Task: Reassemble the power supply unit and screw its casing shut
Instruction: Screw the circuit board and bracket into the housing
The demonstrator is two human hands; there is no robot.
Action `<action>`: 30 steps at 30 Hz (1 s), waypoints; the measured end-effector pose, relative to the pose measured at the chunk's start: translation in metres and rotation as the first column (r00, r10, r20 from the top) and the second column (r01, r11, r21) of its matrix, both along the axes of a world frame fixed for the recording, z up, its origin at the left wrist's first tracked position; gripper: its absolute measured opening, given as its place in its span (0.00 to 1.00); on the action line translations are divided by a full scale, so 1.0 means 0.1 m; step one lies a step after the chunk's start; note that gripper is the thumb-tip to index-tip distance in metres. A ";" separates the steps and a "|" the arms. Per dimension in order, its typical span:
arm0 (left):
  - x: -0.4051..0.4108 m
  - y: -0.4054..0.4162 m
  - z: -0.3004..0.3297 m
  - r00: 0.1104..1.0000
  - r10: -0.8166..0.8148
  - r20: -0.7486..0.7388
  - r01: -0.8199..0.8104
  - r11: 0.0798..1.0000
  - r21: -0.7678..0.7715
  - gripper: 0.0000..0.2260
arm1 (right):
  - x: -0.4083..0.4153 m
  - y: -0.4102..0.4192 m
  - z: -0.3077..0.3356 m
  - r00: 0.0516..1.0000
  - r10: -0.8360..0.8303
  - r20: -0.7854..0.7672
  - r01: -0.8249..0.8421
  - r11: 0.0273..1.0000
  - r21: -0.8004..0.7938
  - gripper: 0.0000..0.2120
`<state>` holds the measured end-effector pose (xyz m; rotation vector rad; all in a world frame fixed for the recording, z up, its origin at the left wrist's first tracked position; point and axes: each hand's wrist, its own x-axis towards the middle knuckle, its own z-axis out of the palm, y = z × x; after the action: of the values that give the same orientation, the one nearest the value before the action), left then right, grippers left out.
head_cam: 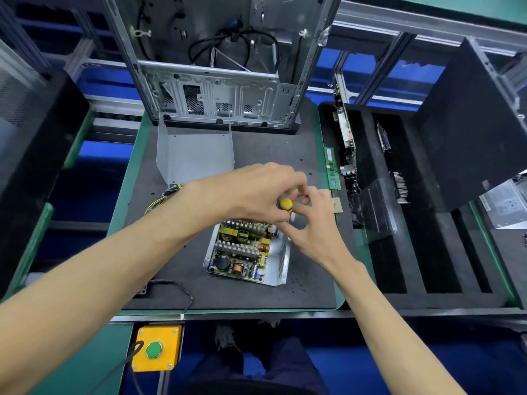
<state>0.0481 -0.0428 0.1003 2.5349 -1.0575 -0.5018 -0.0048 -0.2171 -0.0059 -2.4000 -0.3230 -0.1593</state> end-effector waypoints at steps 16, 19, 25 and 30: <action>-0.16 -0.12 0.02 0.995 -0.058 0.081 0.052 0.995 0.081 0.04 | -0.03 0.06 -0.03 0.998 -0.050 -0.044 0.055 0.991 0.120 0.09; -0.25 -0.16 -0.02 0.965 0.025 0.261 -0.070 0.984 0.162 0.12 | -0.02 0.03 -0.09 0.998 -0.042 -0.055 0.047 0.995 0.091 0.06; -0.33 -0.24 0.00 0.981 -0.007 0.193 -0.020 0.990 0.137 0.08 | -0.01 0.07 -0.09 0.988 -0.110 -0.109 0.125 0.982 0.145 0.13; -0.37 -0.26 -0.03 0.947 0.107 0.303 -0.175 0.963 0.205 0.08 | -0.04 0.05 -0.15 0.997 -0.059 -0.040 0.063 0.991 0.114 0.11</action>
<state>0.0113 -0.0683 0.0970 2.9332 -0.9468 -0.2258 -0.0086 -0.2119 -0.0209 -2.2965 -0.2174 -0.1576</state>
